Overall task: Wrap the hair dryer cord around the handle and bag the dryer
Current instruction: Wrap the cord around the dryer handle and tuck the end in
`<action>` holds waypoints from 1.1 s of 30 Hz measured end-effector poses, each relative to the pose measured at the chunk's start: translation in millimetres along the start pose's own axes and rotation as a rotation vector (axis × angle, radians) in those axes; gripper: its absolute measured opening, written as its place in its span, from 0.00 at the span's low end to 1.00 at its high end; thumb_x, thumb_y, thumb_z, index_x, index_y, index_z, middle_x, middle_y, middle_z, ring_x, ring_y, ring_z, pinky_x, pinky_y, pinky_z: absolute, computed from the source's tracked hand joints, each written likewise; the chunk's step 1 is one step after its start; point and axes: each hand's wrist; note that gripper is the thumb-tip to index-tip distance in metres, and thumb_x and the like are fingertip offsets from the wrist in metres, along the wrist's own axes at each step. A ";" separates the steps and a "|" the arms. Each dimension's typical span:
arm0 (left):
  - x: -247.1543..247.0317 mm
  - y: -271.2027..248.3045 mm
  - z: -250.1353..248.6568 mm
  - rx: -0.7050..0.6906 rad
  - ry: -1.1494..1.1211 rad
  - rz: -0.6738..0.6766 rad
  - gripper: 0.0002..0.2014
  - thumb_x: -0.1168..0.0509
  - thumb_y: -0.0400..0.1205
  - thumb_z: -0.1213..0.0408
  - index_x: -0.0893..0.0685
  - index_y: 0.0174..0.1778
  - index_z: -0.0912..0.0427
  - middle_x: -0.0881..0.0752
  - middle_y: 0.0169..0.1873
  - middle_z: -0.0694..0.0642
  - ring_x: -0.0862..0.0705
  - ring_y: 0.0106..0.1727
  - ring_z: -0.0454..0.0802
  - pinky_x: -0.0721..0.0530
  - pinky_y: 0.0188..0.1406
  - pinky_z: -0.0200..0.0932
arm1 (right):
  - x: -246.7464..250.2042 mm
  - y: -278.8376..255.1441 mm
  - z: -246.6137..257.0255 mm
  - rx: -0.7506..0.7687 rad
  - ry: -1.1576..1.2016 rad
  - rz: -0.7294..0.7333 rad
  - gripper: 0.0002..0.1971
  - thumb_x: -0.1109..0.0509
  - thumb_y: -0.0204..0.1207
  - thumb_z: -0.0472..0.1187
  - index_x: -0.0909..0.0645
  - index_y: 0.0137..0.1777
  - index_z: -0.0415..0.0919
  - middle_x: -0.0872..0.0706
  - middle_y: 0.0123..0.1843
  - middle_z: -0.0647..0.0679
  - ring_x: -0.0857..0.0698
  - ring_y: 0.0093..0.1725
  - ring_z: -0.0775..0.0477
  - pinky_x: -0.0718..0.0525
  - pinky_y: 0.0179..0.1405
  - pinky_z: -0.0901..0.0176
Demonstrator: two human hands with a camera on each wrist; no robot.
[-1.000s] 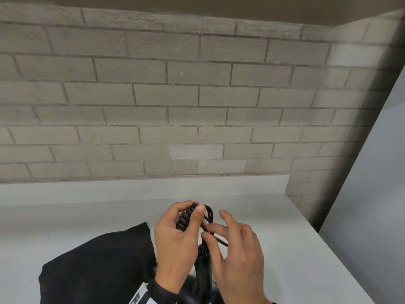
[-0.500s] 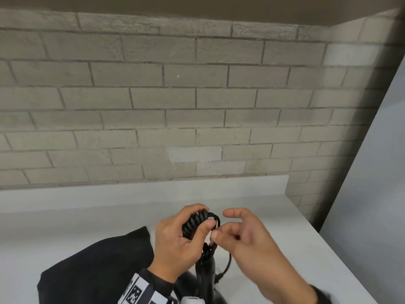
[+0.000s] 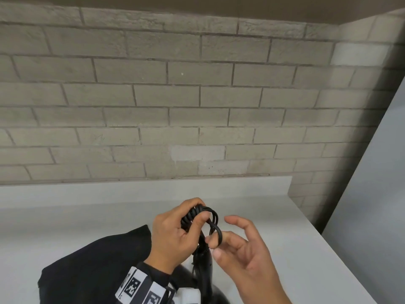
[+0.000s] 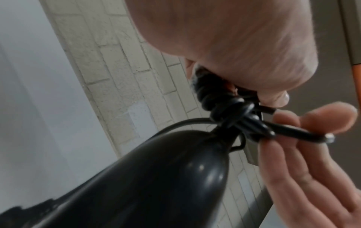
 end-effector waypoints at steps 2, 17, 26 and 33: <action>0.0 2.0 -2.3 -0.039 0.008 0.024 0.11 0.37 0.85 0.43 0.16 0.49 0.46 0.16 0.29 0.43 0.19 0.25 0.44 0.20 0.23 0.47 | 1.8 -0.9 -3.5 0.004 0.080 -0.024 0.32 0.19 0.64 0.42 0.29 0.66 0.44 0.10 0.44 0.36 0.11 0.51 0.40 0.15 0.55 0.57; -9.7 4.2 -3.2 -0.029 0.038 0.031 0.12 0.37 0.84 0.42 0.16 0.48 0.46 0.19 0.26 0.43 0.24 0.23 0.41 0.23 0.22 0.44 | 24.0 -13.0 -1.7 -0.110 0.373 0.019 0.49 0.08 0.47 0.43 0.28 0.68 0.32 0.12 0.33 0.32 0.11 0.37 0.35 0.14 0.47 0.52; -9.5 -0.1 -1.0 -0.024 0.009 0.062 0.12 0.36 0.84 0.42 0.16 0.48 0.46 0.16 0.28 0.43 0.20 0.25 0.44 0.21 0.24 0.46 | 37.1 -11.9 -8.0 -0.384 0.524 -0.025 0.32 0.13 0.51 0.36 0.23 0.54 0.30 0.37 0.21 0.49 0.43 0.13 0.60 0.38 0.15 0.74; -16.7 -4.6 -1.2 0.094 0.121 -0.005 0.13 0.38 0.82 0.39 0.17 0.48 0.44 0.21 0.23 0.43 0.23 0.22 0.41 0.23 0.24 0.38 | 34.5 -10.8 -20.7 0.082 -0.360 -0.488 0.21 0.16 0.64 0.37 0.20 0.54 0.46 0.14 0.41 0.49 0.16 0.37 0.51 0.18 0.41 0.66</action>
Point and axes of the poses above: each hand's wrist, its own y-axis towards the middle knuckle, its own x-axis out of the back of the hand, z = x × y
